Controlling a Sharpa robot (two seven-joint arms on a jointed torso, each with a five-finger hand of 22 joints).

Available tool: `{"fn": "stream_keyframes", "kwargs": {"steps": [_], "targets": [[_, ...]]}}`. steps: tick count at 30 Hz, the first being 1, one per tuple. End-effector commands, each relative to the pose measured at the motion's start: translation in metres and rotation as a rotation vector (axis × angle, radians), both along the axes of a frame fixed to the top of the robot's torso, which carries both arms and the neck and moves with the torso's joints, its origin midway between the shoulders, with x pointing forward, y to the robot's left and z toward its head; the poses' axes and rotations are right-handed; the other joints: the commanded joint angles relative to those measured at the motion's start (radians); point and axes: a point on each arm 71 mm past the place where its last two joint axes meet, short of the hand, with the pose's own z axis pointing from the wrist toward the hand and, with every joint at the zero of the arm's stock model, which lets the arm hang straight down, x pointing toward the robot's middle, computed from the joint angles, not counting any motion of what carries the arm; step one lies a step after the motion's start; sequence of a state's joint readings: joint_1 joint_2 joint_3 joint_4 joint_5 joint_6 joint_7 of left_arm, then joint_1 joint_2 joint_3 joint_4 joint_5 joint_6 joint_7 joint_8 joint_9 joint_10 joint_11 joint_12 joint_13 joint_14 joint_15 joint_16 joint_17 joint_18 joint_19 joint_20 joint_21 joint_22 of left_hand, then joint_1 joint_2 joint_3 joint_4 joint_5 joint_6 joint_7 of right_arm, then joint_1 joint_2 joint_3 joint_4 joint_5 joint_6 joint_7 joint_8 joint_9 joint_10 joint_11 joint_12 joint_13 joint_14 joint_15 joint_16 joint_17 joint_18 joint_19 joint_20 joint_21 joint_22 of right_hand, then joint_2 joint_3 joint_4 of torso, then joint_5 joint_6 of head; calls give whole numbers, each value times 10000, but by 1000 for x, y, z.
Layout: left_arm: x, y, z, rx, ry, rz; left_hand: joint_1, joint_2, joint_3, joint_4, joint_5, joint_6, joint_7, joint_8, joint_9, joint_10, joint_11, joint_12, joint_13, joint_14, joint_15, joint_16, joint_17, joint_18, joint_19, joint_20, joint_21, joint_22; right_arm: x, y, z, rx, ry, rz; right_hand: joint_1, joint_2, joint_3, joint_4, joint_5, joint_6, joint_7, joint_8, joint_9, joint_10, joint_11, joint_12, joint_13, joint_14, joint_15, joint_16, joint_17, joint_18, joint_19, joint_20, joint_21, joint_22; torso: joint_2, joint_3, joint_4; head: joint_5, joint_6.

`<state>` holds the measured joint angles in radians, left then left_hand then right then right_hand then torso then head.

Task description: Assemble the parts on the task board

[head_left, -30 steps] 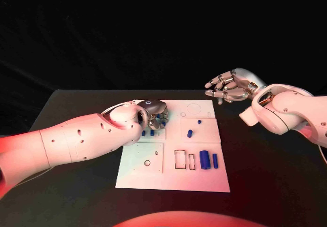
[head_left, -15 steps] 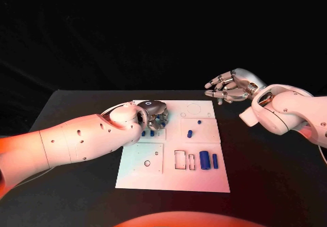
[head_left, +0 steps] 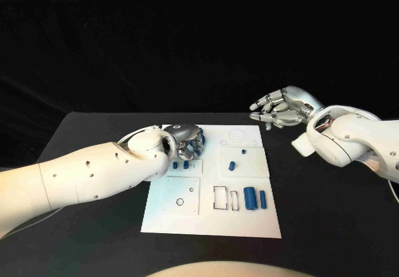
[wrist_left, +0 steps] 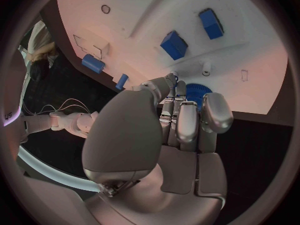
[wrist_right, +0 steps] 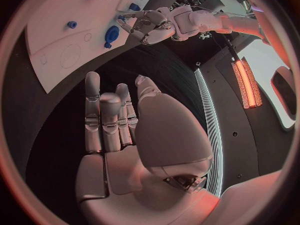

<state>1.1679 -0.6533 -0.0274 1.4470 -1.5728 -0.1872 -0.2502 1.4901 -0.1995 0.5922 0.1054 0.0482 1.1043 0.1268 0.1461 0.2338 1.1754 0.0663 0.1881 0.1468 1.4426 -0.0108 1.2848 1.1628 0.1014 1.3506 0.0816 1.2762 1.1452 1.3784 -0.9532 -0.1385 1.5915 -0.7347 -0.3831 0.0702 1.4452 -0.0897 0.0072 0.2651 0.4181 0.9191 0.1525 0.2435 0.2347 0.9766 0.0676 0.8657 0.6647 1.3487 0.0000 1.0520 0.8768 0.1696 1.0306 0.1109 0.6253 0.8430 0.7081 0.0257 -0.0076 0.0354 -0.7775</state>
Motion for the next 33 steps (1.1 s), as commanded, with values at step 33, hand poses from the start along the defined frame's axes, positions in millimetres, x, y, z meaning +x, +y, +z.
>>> {"fn": "stream_keyframes", "kwargs": {"steps": [33], "targets": [[-4,57,16,-602,592,1193,-395,-122,-64,19,1,146,-5,-157,-55,201,-6,-248,-33,66,7,34,-80,-81,73,6,118,107,0,0,-2,-61,-27,119,16,33,24,27,80,-61,-17,42,18,-41,7,38,-18,11,-9,17,1,128,101,2,-61,-18,-41,-8,74,24,-19]]}}
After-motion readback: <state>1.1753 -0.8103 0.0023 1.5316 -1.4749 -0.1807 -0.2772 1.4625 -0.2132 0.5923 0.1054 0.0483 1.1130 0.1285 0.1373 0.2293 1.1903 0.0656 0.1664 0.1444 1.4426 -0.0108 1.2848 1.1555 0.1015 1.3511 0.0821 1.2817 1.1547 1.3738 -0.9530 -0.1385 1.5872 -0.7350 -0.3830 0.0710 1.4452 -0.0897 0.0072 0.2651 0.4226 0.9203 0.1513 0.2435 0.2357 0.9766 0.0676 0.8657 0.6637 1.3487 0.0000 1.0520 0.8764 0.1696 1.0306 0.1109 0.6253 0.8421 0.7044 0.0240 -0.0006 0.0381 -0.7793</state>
